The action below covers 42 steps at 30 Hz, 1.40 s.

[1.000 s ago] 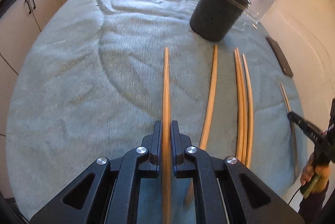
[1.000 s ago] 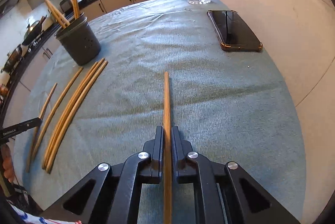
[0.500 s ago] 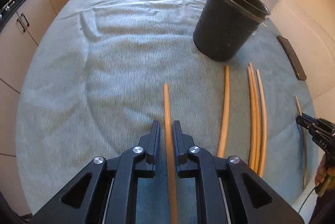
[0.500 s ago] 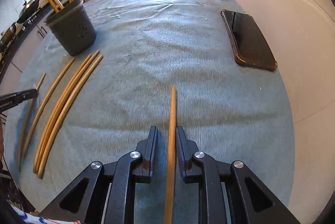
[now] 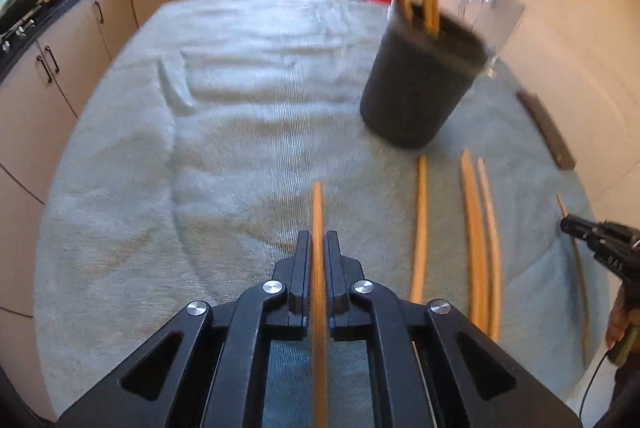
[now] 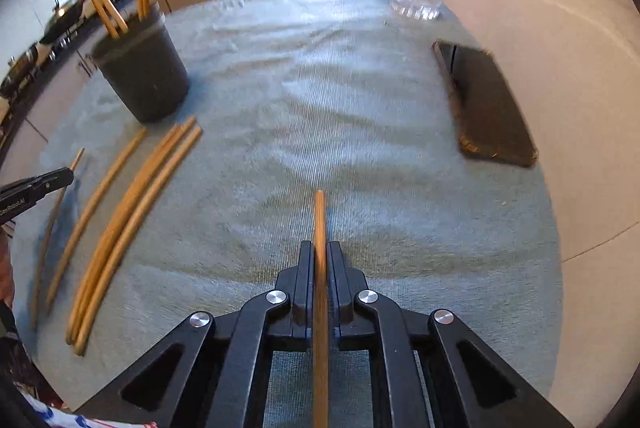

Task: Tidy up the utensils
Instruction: 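Lift both held chopsticks upright and carry them over the black cup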

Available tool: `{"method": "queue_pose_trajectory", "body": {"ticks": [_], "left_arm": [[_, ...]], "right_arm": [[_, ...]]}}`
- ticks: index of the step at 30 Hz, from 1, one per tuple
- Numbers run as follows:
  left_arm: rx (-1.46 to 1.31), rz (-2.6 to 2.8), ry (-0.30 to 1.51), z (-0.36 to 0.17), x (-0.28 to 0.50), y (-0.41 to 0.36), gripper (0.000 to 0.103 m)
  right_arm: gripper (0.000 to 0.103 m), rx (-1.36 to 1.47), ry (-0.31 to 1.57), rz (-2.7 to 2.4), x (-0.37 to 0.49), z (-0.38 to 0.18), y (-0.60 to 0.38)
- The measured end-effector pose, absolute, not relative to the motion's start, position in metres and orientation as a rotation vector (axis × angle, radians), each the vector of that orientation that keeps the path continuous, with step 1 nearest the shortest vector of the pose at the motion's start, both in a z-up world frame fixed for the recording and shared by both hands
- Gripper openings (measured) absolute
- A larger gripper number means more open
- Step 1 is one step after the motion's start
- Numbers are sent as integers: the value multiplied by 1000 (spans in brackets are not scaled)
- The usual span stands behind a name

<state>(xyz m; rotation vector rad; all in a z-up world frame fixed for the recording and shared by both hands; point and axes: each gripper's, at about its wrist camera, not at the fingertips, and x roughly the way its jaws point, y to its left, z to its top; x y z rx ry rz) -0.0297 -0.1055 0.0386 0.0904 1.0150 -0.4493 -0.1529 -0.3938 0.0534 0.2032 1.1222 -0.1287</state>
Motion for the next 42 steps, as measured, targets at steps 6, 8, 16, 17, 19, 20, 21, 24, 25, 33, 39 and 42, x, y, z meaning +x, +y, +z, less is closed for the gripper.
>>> {"method": "queue_pose_trajectory", "body": {"ticks": [6,8,16,17,19,20,21,24,25,33,39,42], "left_arm": [[33,-466,873,88,-61,-89,5],[21,-472,840,99,-70,-88,5],[0,-486,682,140,-129,-79,5],[3,-486,662,144,-136,-78,5],[14,-491,632,150,-149,-78,5],[18,-490,619,151,-153,-78,5],[24,-489,604,153,-159,-77,5],[31,-484,572,158,-176,-75,5],[28,-482,568,159,-178,-74,5],[-52,-433,541,169,-196,-64,5],[-52,-408,516,177,-201,-64,5],[-53,-410,504,182,-202,-64,5]], "right_arm": [[6,221,943,-139,-180,96,-392],[6,222,894,-142,-189,108,-389],[6,235,735,-149,-225,150,-377],[6,237,723,-145,-229,154,-375],[6,241,709,-131,-238,158,-374],[6,239,705,-129,-241,159,-373],[6,234,700,-129,-243,160,-372],[6,215,679,-131,-252,164,-365],[6,215,674,-130,-255,165,-363],[6,228,618,-106,-275,180,-349],[6,220,592,-82,-281,188,-339],[6,227,573,-66,-282,194,-336]]}}
